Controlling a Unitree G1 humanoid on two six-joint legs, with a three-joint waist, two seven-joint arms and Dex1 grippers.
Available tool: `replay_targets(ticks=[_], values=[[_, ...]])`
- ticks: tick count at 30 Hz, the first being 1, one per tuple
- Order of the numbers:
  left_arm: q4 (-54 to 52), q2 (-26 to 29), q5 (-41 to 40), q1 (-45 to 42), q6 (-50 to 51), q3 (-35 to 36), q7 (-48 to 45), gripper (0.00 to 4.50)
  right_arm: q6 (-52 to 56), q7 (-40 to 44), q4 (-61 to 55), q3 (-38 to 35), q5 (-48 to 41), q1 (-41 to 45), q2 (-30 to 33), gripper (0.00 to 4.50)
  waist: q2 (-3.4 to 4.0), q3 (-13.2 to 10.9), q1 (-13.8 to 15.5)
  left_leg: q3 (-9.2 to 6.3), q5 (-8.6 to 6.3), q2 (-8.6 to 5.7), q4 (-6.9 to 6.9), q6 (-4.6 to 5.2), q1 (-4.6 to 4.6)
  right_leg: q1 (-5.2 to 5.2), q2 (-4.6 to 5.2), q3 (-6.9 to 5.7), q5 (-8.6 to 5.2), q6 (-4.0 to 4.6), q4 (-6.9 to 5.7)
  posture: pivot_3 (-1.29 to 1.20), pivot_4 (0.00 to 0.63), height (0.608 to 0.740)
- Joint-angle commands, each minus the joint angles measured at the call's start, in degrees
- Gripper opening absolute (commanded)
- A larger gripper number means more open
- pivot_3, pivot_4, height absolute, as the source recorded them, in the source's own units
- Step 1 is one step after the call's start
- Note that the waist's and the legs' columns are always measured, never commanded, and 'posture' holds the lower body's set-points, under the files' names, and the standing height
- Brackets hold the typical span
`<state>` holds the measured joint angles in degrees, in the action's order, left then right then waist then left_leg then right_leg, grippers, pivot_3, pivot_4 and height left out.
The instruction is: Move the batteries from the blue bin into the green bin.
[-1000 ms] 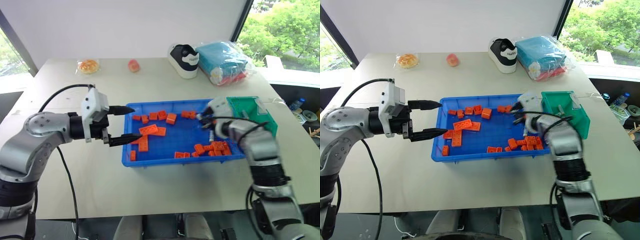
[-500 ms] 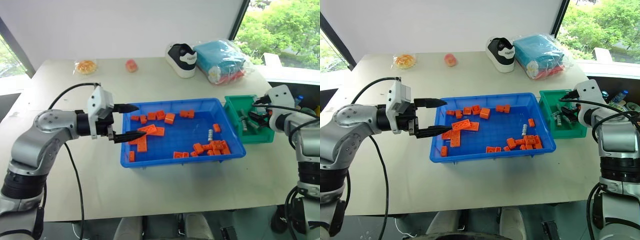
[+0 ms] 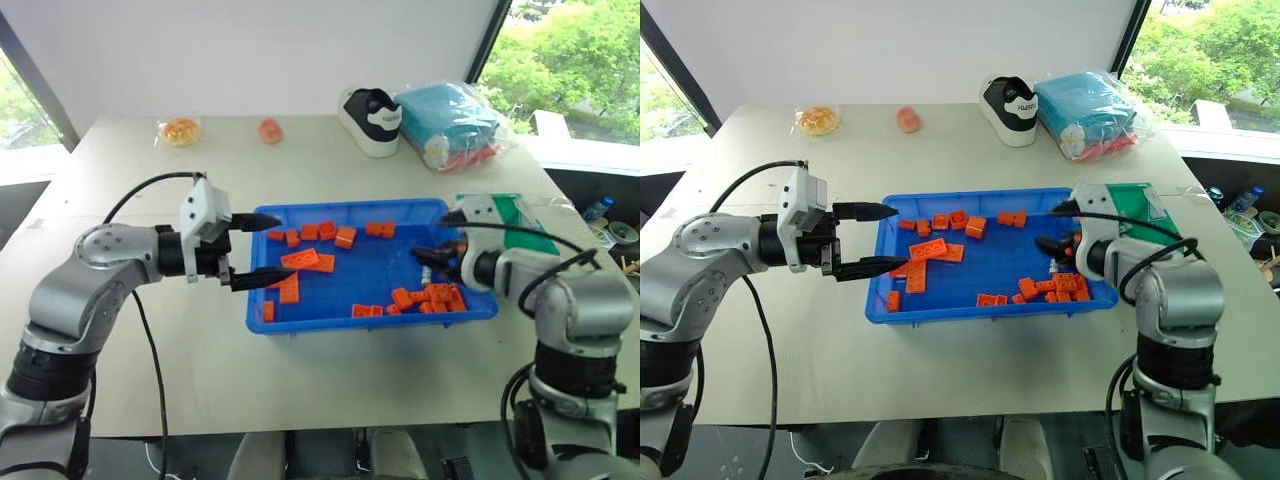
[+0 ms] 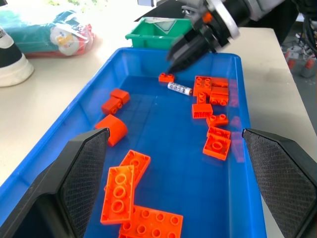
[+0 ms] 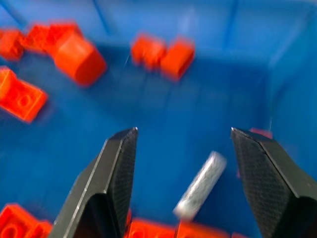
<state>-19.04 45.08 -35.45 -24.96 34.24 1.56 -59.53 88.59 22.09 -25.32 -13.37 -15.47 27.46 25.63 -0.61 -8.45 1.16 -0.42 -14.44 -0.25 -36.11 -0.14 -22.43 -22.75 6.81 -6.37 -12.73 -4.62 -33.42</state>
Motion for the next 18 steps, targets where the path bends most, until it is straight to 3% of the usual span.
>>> replay_targets(ticks=[1,11,17,18], values=[[-2.41,0.86,-0.4,0.15,-0.6,2.22,0.38,4.5,3.51,-2.84,-3.86,-3.43,0.65,-0.27,-1.01,3.04,-0.01,0.0,-0.16,0.0,-0.01,0.0,0.0,0.0,0.0,0.0,0.0,0.0,0.0,0.0,0.03,0.0,0.15,0.711],[-3.65,0.72,-0.68,0.73,-0.25,2.37,1.54,4.5,1.62,-4.71,-0.03,0.47,-0.88,-2.09,-4.42,3.04,-0.02,0.01,-0.49,0.07,-0.01,0.05,0.1,0.02,0.02,0.1,-0.04,0.0,-0.11,-0.19,-0.01,0.0,0.15,0.711],[-3.63,0.45,-0.56,0.23,-0.51,2.21,1.93,4.5,-9.55,-4.32,8.88,8.75,0.52,-2.74,-3.85,3.04,-0.06,0.04,-0.49,0.05,-0.01,0.04,0.1,0.02,0.04,0.07,-0.04,0.0,-0.13,-0.2,0.02,0.0,0.15,0.711],[-3.69,0.41,-0.57,0.19,-0.55,2.2,2.03,4.5,-11.71,-4.4,10.32,9.98,0.95,-2.73,-4.17,2.81,-0.1,0.06,-0.52,0.05,-0.02,0.04,0.1,0.02,0.04,0.09,-0.04,0.0,-0.13,-0.2,0.02,0.0,0.15,0.711]])
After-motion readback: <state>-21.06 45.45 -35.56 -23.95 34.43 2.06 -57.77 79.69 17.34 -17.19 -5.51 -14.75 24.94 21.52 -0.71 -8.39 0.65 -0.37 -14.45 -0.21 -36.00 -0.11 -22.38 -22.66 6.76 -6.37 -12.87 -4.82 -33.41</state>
